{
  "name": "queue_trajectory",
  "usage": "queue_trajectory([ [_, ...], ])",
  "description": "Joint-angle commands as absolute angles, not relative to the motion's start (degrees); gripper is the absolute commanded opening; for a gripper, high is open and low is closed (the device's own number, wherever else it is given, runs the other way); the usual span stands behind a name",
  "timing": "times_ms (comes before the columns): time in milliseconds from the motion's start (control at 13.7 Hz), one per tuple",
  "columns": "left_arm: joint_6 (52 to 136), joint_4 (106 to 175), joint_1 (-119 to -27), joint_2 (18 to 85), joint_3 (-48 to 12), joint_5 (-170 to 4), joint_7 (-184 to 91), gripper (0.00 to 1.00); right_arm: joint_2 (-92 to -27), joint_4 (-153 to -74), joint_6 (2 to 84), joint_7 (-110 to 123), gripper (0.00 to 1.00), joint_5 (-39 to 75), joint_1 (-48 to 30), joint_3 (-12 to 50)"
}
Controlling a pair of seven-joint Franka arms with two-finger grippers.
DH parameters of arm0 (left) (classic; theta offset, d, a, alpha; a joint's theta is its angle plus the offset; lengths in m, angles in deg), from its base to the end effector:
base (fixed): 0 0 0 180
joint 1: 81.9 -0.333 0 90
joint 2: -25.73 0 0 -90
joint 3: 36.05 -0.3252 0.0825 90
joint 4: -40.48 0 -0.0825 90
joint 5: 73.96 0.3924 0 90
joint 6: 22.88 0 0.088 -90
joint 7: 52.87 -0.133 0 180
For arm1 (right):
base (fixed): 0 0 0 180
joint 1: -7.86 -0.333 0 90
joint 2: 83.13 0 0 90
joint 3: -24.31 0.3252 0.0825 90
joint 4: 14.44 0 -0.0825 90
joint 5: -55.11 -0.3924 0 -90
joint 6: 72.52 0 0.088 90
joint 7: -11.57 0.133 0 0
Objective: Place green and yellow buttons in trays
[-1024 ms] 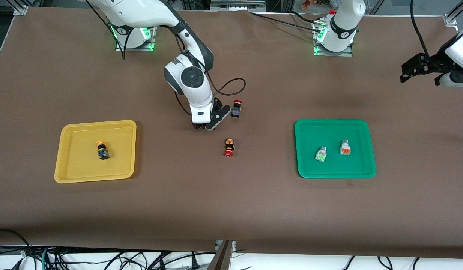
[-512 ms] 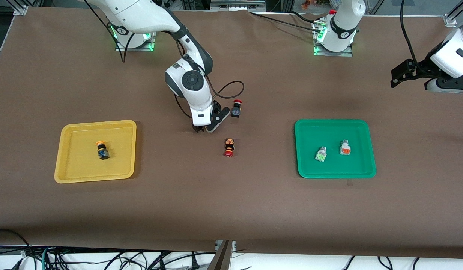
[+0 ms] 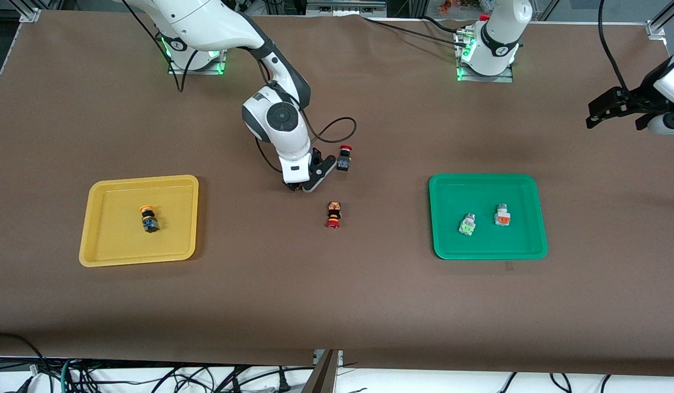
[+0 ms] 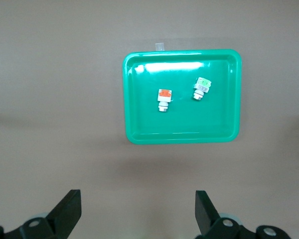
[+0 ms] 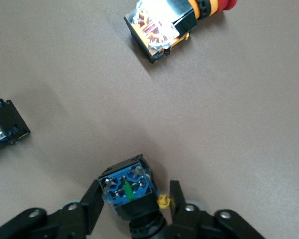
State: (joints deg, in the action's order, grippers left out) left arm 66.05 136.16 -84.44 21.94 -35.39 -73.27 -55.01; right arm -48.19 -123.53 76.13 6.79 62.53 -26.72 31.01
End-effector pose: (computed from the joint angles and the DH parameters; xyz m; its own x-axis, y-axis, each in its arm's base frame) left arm 0.5364 0.0190 0.5951 0.9986 -0.0043 -0.0521 -0.0049 -0.9999 -0.0109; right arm 0.4895 0.4280 0.1602 0.6282 0.7733 0.0856 0.7752 -0.6315 0.0170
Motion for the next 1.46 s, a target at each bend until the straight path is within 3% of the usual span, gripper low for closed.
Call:
queue_trajectory([
  [0,65.5,135.4,-84.7,22.1,-35.3,-74.4,-56.4,1.0,-48.6,-123.3,77.0,6.2,0.0,63.5,-25.5,29.2],
  [512,65.5,135.4,-84.8,22.0,-35.3,-74.4,-56.5,1.0,-53.1,-117.5,57.1,5.4,0.0,62.4,-9.7,22.0],
  [732,65.5,135.4,-84.8,22.0,-35.3,-74.4,-56.4,1.0,-52.6,-118.1,57.1,6.4,0.0,62.3,-8.8,16.4],
  [1024,65.5,135.4,-84.8,22.0,-35.3,-74.4,-56.5,1.0,-50.6,-119.6,57.6,6.6,0.0,57.4,-5.1,16.3],
  [1098,65.5,135.4,-84.8,22.0,-35.3,-74.4,-56.5,1.0,-50.5,-119.6,57.6,6.6,0.24,55.8,-4.8,16.3],
  [1171,65.5,135.4,-84.8,22.0,-35.3,-74.4,-56.5,1.0,-50.1,-119.2,57.6,6.5,0.99,54.4,-3.7,16.3],
  [1390,65.5,135.5,-84.8,22.0,-35.3,-74.4,-56.5,1.0,-50.5,-116.9,56.9,5.6,1.0,50.9,-1.3,16.4],
])
